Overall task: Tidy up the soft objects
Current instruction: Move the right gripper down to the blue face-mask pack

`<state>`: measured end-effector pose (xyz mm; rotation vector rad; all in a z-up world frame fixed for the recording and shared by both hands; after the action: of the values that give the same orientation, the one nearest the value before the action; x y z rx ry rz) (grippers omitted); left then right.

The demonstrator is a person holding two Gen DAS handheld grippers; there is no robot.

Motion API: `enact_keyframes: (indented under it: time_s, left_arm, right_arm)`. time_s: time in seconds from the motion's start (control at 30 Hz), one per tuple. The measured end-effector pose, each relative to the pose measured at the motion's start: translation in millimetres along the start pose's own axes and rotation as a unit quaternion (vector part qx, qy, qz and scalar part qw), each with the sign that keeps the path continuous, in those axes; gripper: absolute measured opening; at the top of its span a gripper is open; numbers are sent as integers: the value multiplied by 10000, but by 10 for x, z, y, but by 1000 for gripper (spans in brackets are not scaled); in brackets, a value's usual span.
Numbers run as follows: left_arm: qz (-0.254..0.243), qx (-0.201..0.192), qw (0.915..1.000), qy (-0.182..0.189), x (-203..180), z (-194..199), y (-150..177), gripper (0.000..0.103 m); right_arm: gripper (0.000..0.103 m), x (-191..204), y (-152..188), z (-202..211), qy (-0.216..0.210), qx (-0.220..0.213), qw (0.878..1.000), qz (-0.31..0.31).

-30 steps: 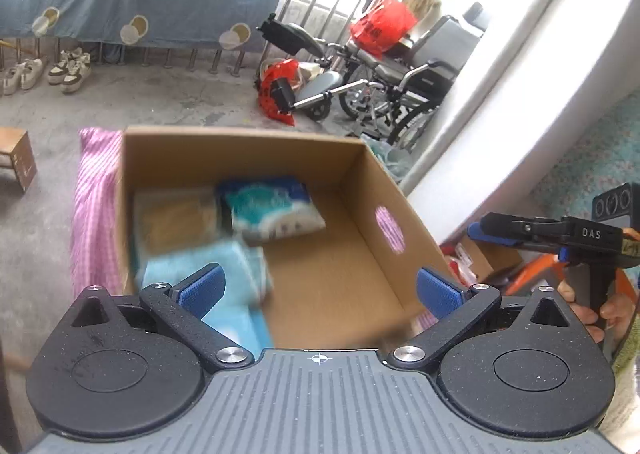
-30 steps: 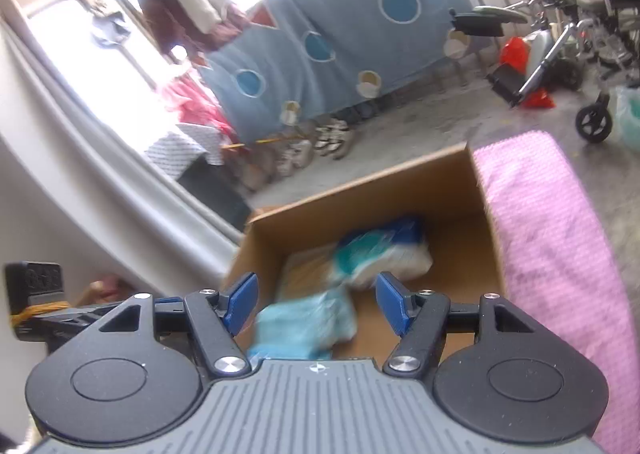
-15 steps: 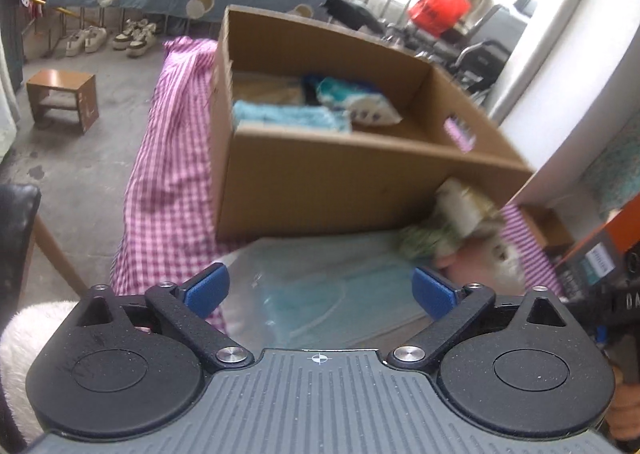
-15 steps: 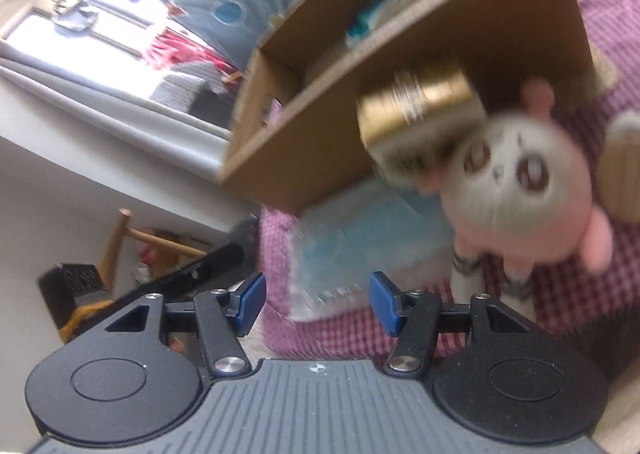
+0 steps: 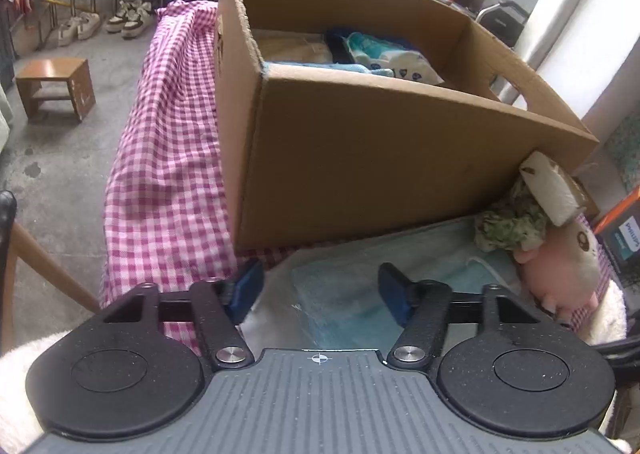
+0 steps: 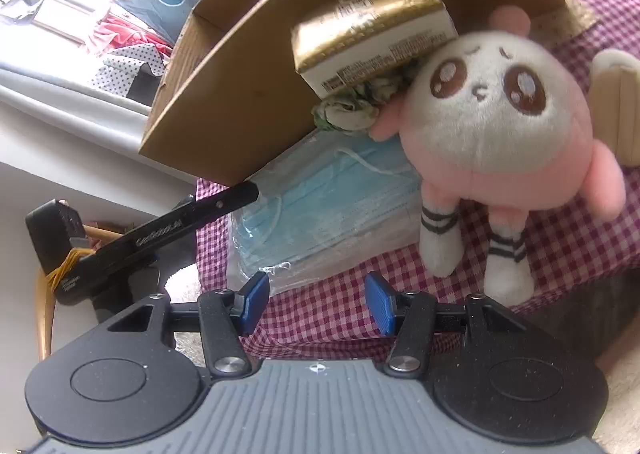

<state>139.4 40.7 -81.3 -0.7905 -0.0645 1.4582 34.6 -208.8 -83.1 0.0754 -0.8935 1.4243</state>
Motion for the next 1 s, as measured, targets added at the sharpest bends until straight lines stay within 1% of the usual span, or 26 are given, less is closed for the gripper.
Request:
enact_keyframes:
  time_s: [0.07, 0.13, 0.17, 0.2, 0.27, 0.33, 0.43, 0.5, 0.57, 0.67, 0.87, 0.93, 1.0]
  left_arm:
    - [38, 1, 10000, -19, 23, 5, -25, 53]
    - [175, -8, 9998, 21, 68, 22, -57, 53]
    - [238, 7, 9997, 54, 91, 16, -68, 55]
    - [291, 92, 9995, 105, 112, -11, -84, 59]
    - [269, 154, 9993, 208, 113, -18, -84, 64]
    - [216, 225, 9994, 151, 86, -17, -73, 64]
    - [288, 446, 9984, 200, 53, 29, -15, 61]
    - [426, 610, 9969, 266, 91, 75, 13, 55]
    - [506, 742, 9957, 228, 115, 145, 98, 48]
    - [700, 968, 9924, 293, 170, 262, 241, 42]
    - [1007, 994, 9895, 304, 259, 504, 496, 35]
    - [1158, 1005, 9876, 340, 301, 582, 564, 33]
    - [1322, 1051, 9847, 432, 355, 671, 629, 33]
  right_arm:
    - [56, -26, 11, -30, -2, 27, 10000, -52]
    - [56, -37, 33, -64, -4, 41, 9999, -103]
    - [56, -50, 38, -76, -6, 44, 9999, -119]
    - [56, -57, 51, -79, -15, 43, 9999, -132]
    - [56, -78, 78, -85, -54, 41, 9998, -169]
    - [56, -112, 103, -72, -103, 26, 9997, -213]
    - [57, -151, 114, -76, -147, -11, 9994, -307]
    - [57, -187, 120, -94, -165, -35, 9992, -374]
    - [57, -227, 125, -113, -213, -35, 9986, -480]
    - [57, -295, 162, -109, -410, -58, 9968, -679]
    - [56, -389, 245, -139, -799, -145, 9918, -985]
    - [55, -408, 265, -160, -888, -161, 9906, -1024]
    - [51, -378, 275, -166, -883, -185, 9911, -978]
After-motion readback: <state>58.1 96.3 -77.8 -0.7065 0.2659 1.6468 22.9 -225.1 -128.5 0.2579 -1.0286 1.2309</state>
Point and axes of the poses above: each gripper's, at about its wrist camera, not at the fingertips, and z roughly against the way its jaws point, x to its left, y to its underside, the point moved 3 cm from there along -z, roughly the way its jaws point, and after that the axes turned 15 degrees about z, right-handed, at the moved point
